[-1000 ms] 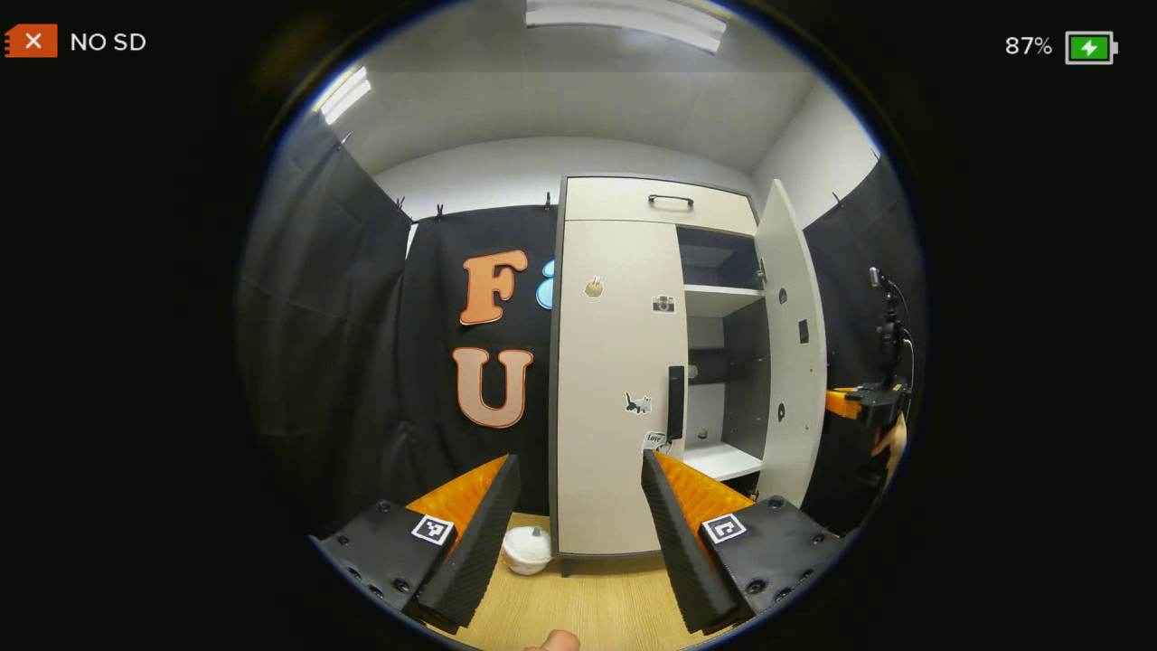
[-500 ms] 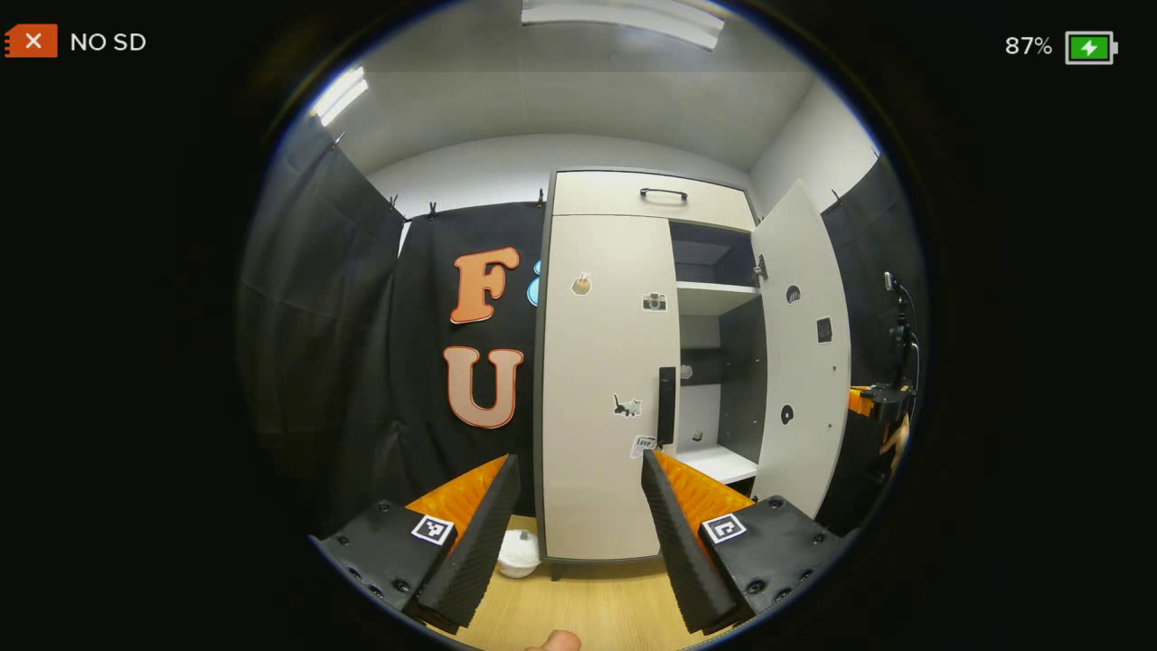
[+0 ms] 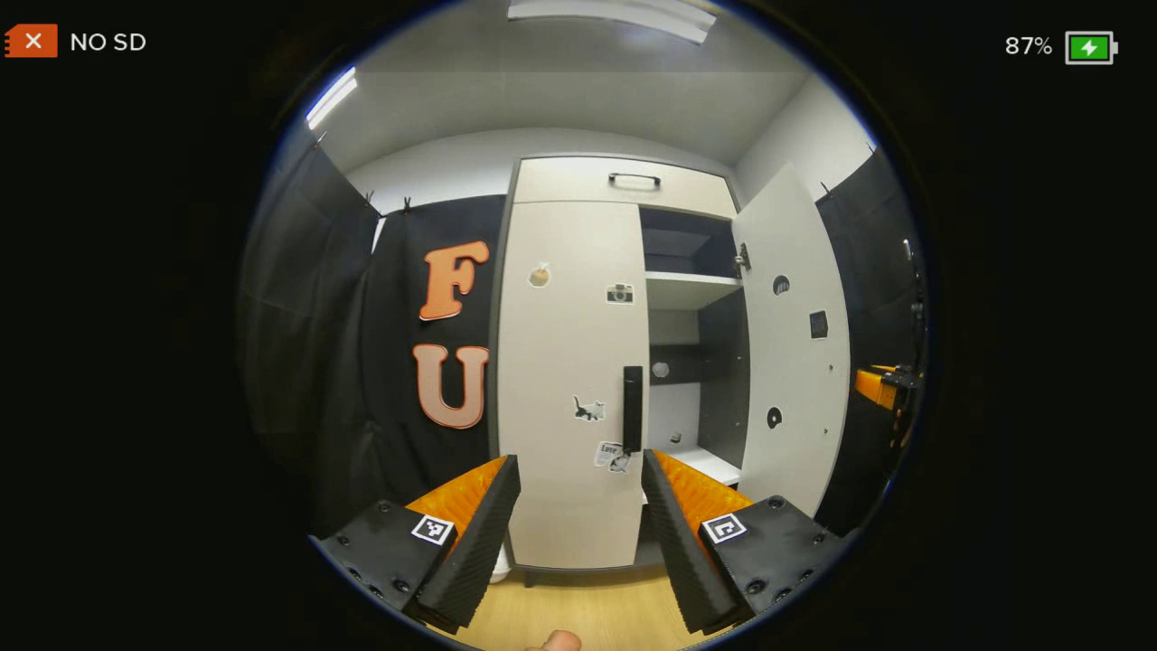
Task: Open the right door of the double-door shoe cabinet with the right hand, and open the left door with the left hand.
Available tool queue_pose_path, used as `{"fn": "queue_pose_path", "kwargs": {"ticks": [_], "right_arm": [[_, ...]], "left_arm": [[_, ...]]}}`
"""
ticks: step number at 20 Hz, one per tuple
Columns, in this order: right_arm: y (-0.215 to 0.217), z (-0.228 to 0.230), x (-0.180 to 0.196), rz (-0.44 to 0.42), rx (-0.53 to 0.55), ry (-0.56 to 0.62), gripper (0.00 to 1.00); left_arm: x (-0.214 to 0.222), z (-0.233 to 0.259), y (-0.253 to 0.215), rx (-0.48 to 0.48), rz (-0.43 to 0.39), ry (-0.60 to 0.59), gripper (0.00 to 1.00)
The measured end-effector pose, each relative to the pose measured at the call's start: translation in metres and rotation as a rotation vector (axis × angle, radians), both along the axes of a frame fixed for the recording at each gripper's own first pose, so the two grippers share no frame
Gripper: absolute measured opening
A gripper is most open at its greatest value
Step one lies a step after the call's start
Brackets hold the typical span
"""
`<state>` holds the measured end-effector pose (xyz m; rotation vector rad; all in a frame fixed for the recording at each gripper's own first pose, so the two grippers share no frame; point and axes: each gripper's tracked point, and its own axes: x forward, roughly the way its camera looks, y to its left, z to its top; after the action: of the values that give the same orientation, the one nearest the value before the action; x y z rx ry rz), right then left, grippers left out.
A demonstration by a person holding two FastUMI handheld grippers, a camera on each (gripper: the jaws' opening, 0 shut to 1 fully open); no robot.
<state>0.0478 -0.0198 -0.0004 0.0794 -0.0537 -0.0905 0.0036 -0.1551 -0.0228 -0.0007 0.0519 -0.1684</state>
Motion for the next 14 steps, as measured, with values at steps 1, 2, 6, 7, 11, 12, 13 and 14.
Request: {"fn": "queue_pose_path", "kwargs": {"ticks": [1, 2, 6, 7, 11, 12, 13, 14], "right_arm": [[-0.001, 0.0, -0.002, 0.002, 0.0, -0.001, 0.84], [-0.002, -0.001, -0.004, 0.008, 0.005, 0.001, 0.88], [0.002, -0.007, -0.009, 0.035, 0.047, 0.023, 0.92], [0.001, -0.006, -0.01, 0.03, 0.041, 0.018, 0.92], [-0.004, -0.002, -0.007, 0.006, 0.018, -0.002, 0.92], [-0.003, -0.003, -0.005, 0.007, 0.021, -0.002, 0.92], [-0.003, -0.005, -0.004, 0.009, 0.026, -0.002, 0.92], [-0.004, -0.005, -0.003, 0.009, 0.033, -0.002, 0.92]], "left_arm": [[0.007, -0.001, -0.007, 0.0, -0.007, 0.0, 0.82], [0.012, -0.003, -0.012, 0.0, -0.011, 0.002, 0.82], [0.039, -0.004, -0.039, -0.027, -0.047, -0.003, 0.82], [0.048, -0.003, -0.041, -0.03, -0.049, -0.008, 0.82], [0.084, -0.002, -0.056, -0.018, -0.05, -0.014, 0.82], [0.093, -0.005, -0.06, -0.013, -0.055, -0.007, 0.82], [0.103, -0.009, -0.065, -0.012, -0.058, 0.0, 0.82], [0.112, -0.012, -0.069, -0.011, -0.063, 0.007, 0.82]]}}
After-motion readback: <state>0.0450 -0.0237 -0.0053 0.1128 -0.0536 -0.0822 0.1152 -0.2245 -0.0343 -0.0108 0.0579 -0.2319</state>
